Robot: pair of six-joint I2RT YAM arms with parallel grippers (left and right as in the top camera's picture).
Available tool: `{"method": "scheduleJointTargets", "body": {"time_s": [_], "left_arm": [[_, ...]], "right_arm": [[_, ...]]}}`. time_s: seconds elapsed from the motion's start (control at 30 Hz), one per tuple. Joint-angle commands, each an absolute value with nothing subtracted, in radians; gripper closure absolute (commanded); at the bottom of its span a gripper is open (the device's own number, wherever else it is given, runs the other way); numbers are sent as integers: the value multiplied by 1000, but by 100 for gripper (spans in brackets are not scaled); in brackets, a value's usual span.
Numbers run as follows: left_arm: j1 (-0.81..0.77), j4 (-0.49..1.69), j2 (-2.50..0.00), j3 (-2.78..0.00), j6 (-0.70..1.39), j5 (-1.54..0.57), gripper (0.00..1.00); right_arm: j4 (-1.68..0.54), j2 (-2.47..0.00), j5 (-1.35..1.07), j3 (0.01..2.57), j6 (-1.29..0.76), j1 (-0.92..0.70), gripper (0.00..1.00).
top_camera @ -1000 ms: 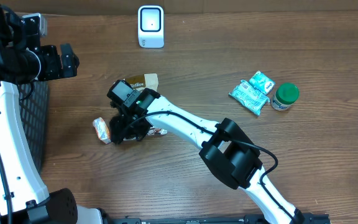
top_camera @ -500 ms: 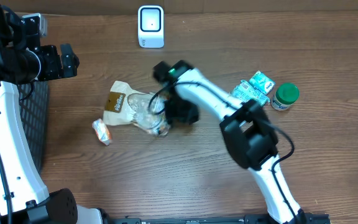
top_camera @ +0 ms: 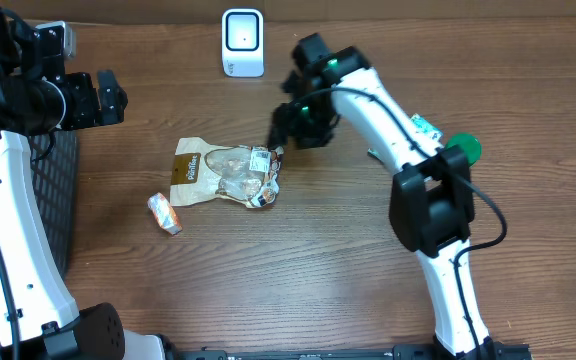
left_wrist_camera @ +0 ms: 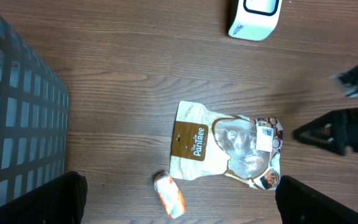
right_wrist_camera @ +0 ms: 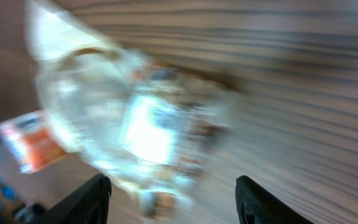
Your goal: Scan the item barcode
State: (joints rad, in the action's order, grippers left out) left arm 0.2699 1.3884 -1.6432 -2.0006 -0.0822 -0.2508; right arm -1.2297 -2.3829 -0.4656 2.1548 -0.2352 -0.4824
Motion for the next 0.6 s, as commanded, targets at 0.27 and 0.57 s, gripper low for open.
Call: {"method": "scheduleJointTargets", "body": {"time_s": [0.27, 0.57], "left_arm": [[265, 1387, -1647, -2013, -101, -255, 1], [265, 1387, -1647, -2013, -101, -255, 0]], "right_arm": [[-875, -2383, -359, 2129, -503, -775, 36], [-657, -2383, -247, 1984, -534, -857, 34]]}}
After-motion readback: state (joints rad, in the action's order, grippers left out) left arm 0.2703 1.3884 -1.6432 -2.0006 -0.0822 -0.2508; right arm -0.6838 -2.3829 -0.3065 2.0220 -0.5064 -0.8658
